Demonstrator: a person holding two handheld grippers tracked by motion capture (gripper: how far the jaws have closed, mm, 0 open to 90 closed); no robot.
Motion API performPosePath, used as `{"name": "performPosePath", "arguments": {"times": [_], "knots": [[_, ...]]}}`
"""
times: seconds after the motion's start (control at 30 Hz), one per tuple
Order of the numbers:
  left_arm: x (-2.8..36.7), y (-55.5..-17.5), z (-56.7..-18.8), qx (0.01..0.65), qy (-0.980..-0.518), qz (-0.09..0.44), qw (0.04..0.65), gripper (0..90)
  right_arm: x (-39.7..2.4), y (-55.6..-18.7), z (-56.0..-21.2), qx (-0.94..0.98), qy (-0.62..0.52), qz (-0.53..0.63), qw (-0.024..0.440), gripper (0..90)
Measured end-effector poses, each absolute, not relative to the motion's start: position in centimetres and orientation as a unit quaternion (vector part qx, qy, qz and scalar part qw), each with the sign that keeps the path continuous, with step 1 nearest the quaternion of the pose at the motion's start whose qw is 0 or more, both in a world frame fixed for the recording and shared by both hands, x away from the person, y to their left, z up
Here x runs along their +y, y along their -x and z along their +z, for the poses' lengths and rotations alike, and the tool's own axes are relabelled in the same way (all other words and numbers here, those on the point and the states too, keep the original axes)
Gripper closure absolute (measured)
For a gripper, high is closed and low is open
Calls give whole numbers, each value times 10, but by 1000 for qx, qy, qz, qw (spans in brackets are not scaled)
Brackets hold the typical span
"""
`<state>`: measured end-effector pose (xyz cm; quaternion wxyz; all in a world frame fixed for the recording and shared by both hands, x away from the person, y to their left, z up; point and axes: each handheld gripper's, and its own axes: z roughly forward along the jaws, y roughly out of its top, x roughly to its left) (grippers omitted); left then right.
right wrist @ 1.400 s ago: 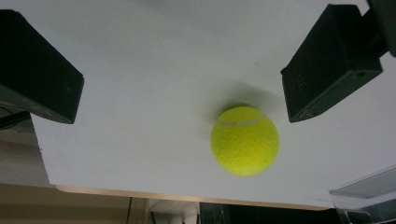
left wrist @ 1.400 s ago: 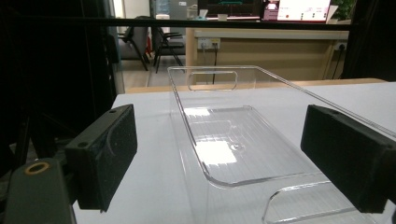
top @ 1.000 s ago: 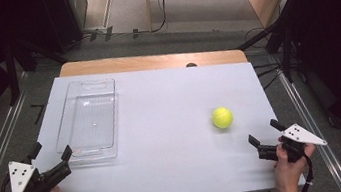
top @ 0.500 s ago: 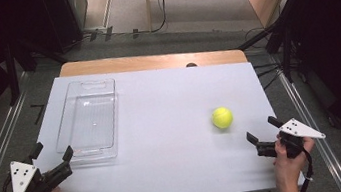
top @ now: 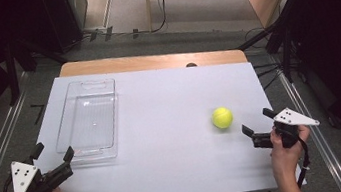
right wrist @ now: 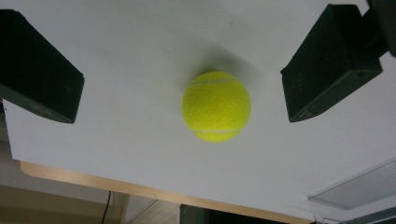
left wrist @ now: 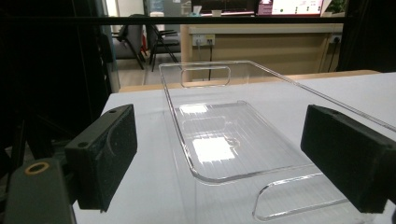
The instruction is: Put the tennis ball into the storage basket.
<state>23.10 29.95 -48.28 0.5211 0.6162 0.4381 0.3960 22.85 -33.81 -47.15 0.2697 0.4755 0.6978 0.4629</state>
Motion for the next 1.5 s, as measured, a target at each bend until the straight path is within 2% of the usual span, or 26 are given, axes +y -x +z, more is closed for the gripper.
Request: {"name": "performPosePath", "arguments": {"times": [1.5], "knots": [[298,-231,-483,436,-619,394,521,113,-310,-302,-451,764,-459,402,209,0]]}}
